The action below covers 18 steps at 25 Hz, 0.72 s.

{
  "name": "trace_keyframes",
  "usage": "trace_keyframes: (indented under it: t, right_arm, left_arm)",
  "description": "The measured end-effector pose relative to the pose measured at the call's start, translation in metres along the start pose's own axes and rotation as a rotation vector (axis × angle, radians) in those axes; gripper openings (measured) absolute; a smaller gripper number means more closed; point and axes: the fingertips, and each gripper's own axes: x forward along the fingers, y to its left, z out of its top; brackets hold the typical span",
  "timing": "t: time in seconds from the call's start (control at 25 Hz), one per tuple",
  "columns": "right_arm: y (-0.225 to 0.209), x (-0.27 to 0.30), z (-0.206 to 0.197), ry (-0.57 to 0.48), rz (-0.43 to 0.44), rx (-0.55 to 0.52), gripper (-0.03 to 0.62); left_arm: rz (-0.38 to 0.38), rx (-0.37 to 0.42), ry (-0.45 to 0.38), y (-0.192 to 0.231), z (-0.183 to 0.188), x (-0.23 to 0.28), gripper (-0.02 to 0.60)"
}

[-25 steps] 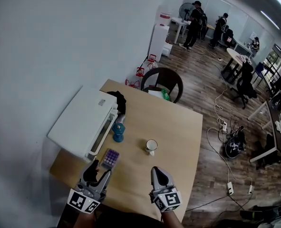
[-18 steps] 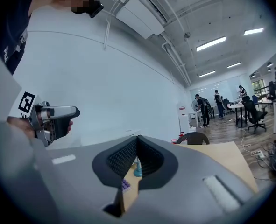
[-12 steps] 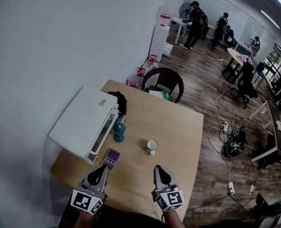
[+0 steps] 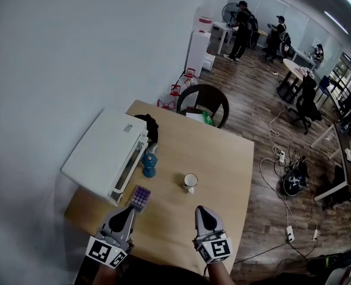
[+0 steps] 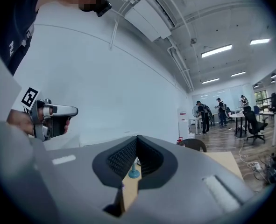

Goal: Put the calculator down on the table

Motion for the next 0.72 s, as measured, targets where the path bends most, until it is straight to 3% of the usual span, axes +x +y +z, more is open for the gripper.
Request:
trace_keyframes:
  t: [0.4, 0.52, 0.72]
  right_arm:
    - [0.006, -0.004, 0.008, -0.018, 0.034, -0.015, 0.005]
    - [0.007, -0.005, 0.007, -0.023, 0.037, -0.017, 0.005]
    - [-0.002, 0.008, 0.015, -0.047, 0.051, -0.045, 0.005]
  left_arm:
    - [-0.016, -0.033, 0.028, -0.006, -0.007, -0.001, 0.002]
    - [-0.023, -0.086, 0.002, -0.004, -0.004, -0.001, 0.002]
    - [-0.033, -0.078, -0.048, 0.004, 0.005, 0.011, 0.002]
